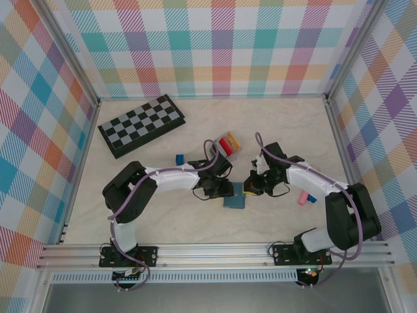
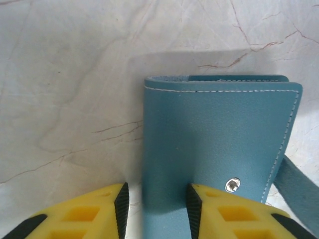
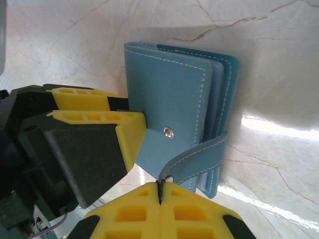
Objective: Put the credit cards into the card holder
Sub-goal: Close the button on the card holder.
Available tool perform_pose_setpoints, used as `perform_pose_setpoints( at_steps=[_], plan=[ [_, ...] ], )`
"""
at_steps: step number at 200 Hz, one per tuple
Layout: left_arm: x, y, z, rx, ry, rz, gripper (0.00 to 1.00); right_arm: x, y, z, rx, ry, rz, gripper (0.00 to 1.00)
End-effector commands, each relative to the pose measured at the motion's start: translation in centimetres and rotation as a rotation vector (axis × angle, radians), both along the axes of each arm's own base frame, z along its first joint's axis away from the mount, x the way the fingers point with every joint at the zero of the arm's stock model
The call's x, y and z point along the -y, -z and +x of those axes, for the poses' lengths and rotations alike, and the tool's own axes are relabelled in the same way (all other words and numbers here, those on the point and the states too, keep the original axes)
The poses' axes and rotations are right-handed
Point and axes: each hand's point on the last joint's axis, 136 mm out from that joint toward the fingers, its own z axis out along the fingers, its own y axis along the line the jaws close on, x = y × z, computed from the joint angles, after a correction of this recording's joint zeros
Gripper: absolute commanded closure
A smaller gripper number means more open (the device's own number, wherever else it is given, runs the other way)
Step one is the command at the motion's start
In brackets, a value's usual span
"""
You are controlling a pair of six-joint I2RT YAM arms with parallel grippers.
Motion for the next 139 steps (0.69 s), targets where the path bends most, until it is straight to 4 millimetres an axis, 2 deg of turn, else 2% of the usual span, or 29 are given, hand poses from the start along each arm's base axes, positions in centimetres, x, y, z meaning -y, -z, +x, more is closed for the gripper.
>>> perform_pose_setpoints(
  at_steps=[1, 41, 105, 139],
  plan=[
    [0.1, 1.3, -0.6, -0.014, 0.011, 0.030, 0.66, -1.9, -0.7, 0.2, 0.005, -0.062, 0.039, 0.99],
    [0.1, 1.2, -0.4, -0.010, -0.004, 0.024, 0.71, -2.4, 1.2, 0.1, -0.041, -0.062, -0.020, 1.00],
    [0.2, 1.2, -0.4, -0.010, -0.012, 0.011, 0.75, -2.6, 1.8, 1.0, -0.043, -0.046, -0.042, 1.00],
    [0.2, 1.2, -0.4, -0.009, -0.013, 0.014, 0.76, -2.4, 2.7, 0.7, -0.078, -0.044, -0.067, 1.00]
  ],
)
